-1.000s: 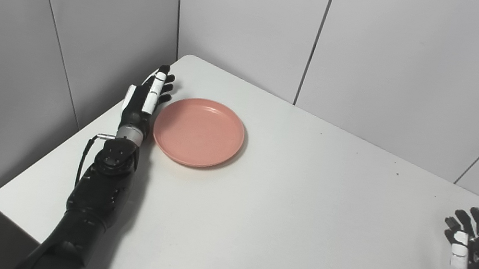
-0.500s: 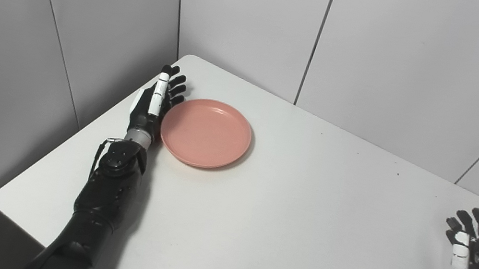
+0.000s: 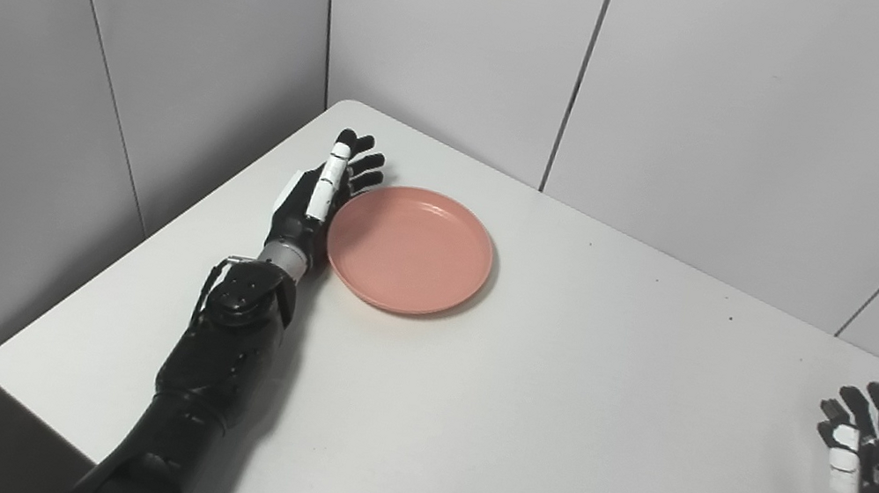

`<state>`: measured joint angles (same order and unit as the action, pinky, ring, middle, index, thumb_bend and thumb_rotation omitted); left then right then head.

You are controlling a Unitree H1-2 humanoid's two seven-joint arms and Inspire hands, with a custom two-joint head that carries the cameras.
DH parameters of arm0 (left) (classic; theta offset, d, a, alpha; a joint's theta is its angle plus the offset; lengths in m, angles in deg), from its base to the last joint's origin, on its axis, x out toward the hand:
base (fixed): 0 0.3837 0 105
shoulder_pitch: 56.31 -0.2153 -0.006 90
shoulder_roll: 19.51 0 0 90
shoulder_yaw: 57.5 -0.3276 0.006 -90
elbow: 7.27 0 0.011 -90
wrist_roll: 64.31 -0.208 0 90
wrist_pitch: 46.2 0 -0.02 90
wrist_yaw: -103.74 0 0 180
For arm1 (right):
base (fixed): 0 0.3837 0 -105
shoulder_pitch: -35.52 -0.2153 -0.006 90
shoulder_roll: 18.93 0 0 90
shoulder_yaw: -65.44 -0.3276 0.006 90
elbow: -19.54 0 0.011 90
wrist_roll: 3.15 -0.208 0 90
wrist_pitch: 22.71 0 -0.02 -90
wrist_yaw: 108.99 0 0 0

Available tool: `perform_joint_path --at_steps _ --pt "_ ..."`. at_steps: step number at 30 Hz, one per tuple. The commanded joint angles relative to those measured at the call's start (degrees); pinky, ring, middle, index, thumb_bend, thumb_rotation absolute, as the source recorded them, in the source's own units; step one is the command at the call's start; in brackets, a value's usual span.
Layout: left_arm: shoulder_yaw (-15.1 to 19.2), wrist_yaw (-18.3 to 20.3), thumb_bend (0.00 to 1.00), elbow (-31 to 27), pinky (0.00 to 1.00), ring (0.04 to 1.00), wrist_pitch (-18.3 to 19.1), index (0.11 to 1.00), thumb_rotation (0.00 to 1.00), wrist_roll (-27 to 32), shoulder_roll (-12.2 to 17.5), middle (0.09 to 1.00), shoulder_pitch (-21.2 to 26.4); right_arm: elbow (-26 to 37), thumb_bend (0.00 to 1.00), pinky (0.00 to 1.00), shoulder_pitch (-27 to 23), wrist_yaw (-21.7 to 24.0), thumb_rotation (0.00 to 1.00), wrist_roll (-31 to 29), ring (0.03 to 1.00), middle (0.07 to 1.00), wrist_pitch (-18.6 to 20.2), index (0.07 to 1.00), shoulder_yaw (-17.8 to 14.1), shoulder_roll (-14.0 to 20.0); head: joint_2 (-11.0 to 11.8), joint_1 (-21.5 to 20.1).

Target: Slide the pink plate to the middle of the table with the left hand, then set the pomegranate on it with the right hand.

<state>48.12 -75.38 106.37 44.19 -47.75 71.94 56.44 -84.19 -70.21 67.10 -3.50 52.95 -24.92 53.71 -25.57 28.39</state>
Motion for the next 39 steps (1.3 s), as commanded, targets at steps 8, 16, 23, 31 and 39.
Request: perform_joint_path --at_steps 8,16,23,31,39 --pt "-2.23 0.5 0.65 -2.87 0.85 0.877 1.5 0.872 1.0 -1.65 -0.79 0.88 1.47 -0.62 0.49 0.88 2.09 0.24 0.78 0.4 0.849 0.868 0.58 0.896 0.19 -0.14 -0.46 -0.34" --pt "-3.14 0.46 0.66 -3.08 0.87 0.881 1.99 0.876 1.0 -2.82 -1.73 0.882 1.71 -0.37 0.5 0.86 2.06 -0.18 0.79 1.0 0.838 0.861 0.83 0.888 0.18 -0.11 -0.91 -0.42" --pt "-4.59 0.9 0.65 -3.35 0.88 0.896 1.92 0.889 1.0 -3.92 -2.05 0.895 1.84 0.0 0.5 0.87 2.04 0.0 0.8 0.96 0.842 0.868 1.22 0.893 0.29 -0.07 -1.25 -0.65" --pt "-6.23 0.57 0.64 -3.92 0.87 0.894 2.61 0.889 1.0 -5.19 -2.8 0.897 2.3 -0.34 0.53 0.87 1.85 -0.16 0.79 0.71 0.839 0.862 0.87 0.882 0.03 -0.14 -1.49 -0.61" --pt "-6.75 0.23 0.63 -4.94 0.88 0.903 3.9 0.895 1.0 -6.14 -3.53 0.902 2.29 -0.19 0.54 0.87 1.94 -0.04 0.8 0.88 0.841 0.863 1.29 0.887 0.19 0.06 -1.9 -0.86"
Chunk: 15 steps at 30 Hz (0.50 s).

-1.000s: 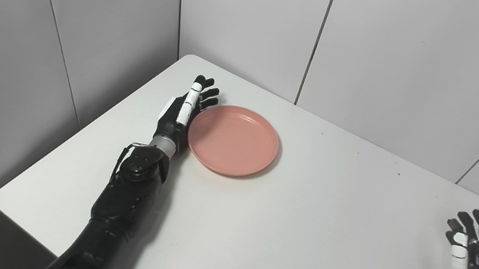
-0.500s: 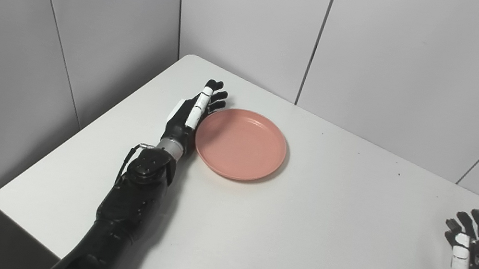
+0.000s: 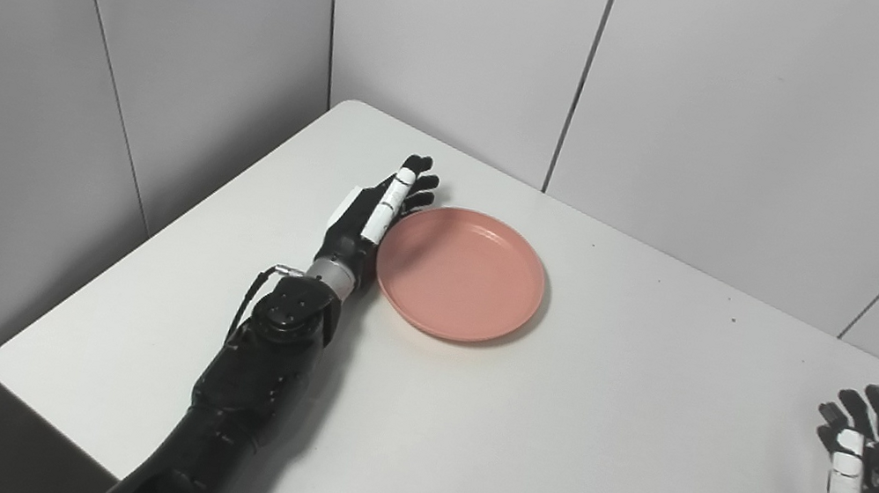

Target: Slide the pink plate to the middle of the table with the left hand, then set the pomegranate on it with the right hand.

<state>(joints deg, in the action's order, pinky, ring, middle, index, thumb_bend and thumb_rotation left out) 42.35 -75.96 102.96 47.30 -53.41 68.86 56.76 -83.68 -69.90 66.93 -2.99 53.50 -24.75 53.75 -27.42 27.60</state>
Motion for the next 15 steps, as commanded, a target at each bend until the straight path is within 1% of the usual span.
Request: perform_joint_path --at_steps 1,4,8,10,12,15 --pt "-1.1 0.78 0.63 -1.69 0.88 0.903 0.97 0.895 1.0 -0.63 -0.55 0.902 1.96 -0.66 0.54 0.87 1.64 0.12 0.8 0.43 0.841 0.863 0.7 0.888 0.05 0.03 -0.16 -0.18" --pt "-1.5 0.86 0.61 -2.03 0.88 0.902 1.34 0.896 1.0 -0.86 -0.78 0.904 1.95 -0.2 0.52 0.87 1.81 0.18 0.8 0.57 0.841 0.868 0.76 0.893 0.21 0.02 -0.4 -0.43" --pt "-2.03 1.2 0.62 -2.18 0.89 0.907 2.51 0.903 1.0 -0.68 -0.89 0.91 2.04 -0.22 0.5 0.88 1.82 0.56 0.8 -0.12 0.846 0.871 0.35 0.895 0.21 -0.03 -0.67 -0.79" --pt "-2.32 1.2 0.63 -2.64 0.89 0.909 3.41 0.905 1.0 -0.65 -1.06 0.91 2.01 -0.38 0.5 0.88 1.77 0.61 0.77 -0.51 0.844 0.866 0.04 0.89 0.08 -0.14 -0.83 -0.92" --pt "-2.61 1.2 0.62 -3.31 0.89 0.909 4.06 0.908 1.0 -0.66 -1.28 0.91 1.86 -0.31 0.5 0.88 1.81 0.39 0.79 0.0 0.845 0.865 0.28 0.888 0.18 -0.08 -0.98 -1.07" --pt "-3.01 1.86 0.62 -3.19 0.9 0.908 4.08 0.908 1.0 -0.28 -1.52 0.907 1.98 -0.56 0.51 0.87 1.76 0.27 0.79 -0.03 0.844 0.864 0.26 0.886 0.08 -0.12 -1.15 -1.17"
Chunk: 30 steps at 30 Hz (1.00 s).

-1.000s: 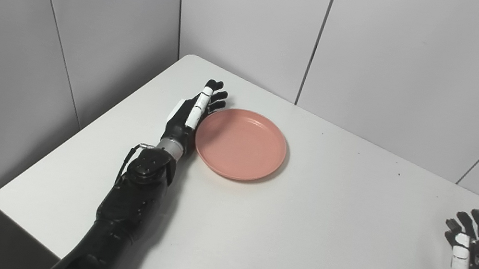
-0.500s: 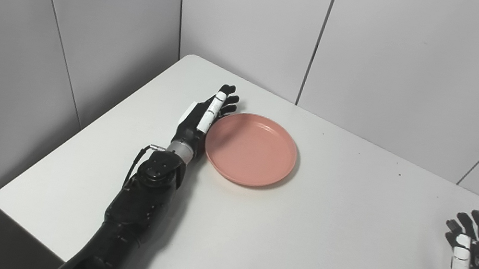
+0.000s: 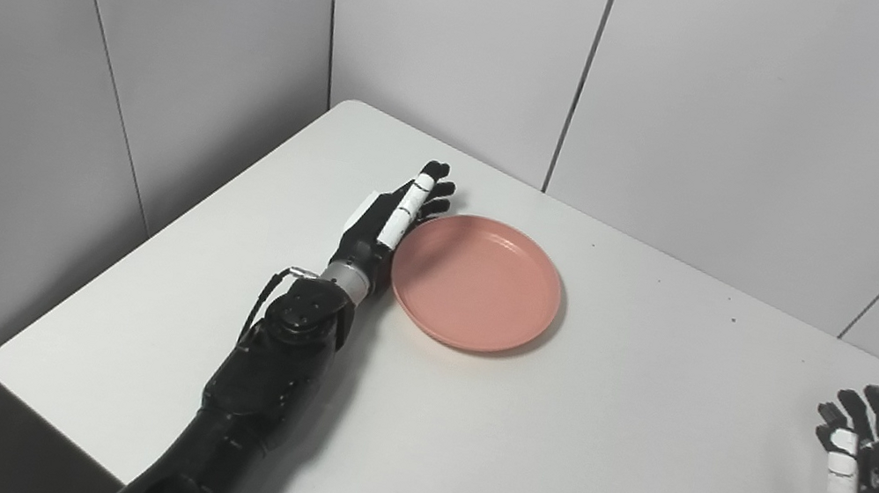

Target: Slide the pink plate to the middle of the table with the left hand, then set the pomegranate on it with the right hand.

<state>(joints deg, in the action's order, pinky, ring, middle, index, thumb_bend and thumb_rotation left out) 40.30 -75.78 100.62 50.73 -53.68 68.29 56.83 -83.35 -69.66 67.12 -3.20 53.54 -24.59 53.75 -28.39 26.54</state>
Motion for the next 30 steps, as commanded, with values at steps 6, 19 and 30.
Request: perform_joint_path --at_steps 6,19,30 --pt "-2.37 1.73 0.62 -0.99 0.9 0.912 0.39 0.898 1.0 -1.09 -1.67 0.908 1.75 -1.27 0.51 0.88 1.42 0.27 0.8 0.38 0.844 0.864 -0.29 0.889 0.08 0.13 -0.48 -0.31" --pt "-4.86 1.92 0.61 -1.64 0.88 0.9 1.41 0.891 1.0 -3.87 -2.21 0.905 1.84 -1.32 0.52 0.87 1.34 0.15 0.81 0.65 0.845 0.864 -0.41 0.886 0.1 0.34 -1.02 -0.36" --pt "-6.93 3.04 0.59 -2.81 0.91 0.922 3.25 0.915 1.0 -4.06 -2.93 0.931 1.77 -1.25 0.54 0.87 1.41 0.31 0.8 0.23 0.839 0.859 -0.31 0.882 0.0 0.44 -1.4 -0.5"
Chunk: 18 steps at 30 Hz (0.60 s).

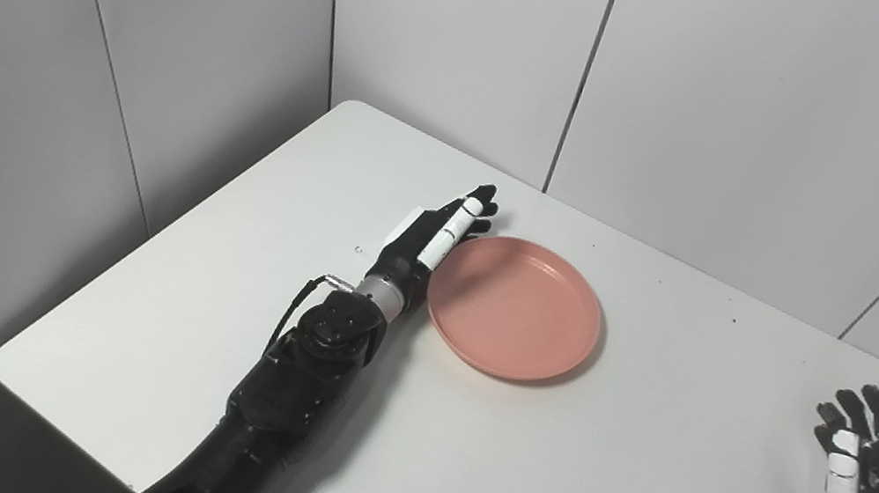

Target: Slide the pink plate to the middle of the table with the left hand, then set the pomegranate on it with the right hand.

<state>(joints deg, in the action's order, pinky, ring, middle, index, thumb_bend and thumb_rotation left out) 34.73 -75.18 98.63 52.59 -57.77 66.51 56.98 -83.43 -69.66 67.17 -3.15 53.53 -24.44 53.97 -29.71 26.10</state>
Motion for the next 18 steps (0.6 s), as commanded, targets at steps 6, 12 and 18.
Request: perform_joint_path --at_steps 6,12,18 --pt "-1.8 2.37 0.6 -1.78 0.91 0.928 3.4 0.919 1.0 0.18 -1.78 0.93 1.72 -0.92 0.54 0.88 1.5 0.36 0.81 0.1 0.848 0.865 -0.05 0.889 -0.13 0.25 -0.12 -0.16" --pt "-3.01 3.27 0.6 -2.31 0.92 0.943 3.02 0.945 1.0 -0.65 -1.64 0.95 1.45 -0.76 0.53 0.88 1.48 0.5 0.81 0.19 0.85 0.867 0.02 0.886 0.08 0.21 -0.08 -1.08" --pt "-3.51 3.56 0.62 -3.43 0.93 0.943 3.86 0.94 1.0 -0.56 -2.24 0.948 1.03 -1.78 0.54 0.87 1.33 0.15 0.82 1.03 0.842 0.863 -1.16 0.88 0.45 0.06 -0.66 -4.42"
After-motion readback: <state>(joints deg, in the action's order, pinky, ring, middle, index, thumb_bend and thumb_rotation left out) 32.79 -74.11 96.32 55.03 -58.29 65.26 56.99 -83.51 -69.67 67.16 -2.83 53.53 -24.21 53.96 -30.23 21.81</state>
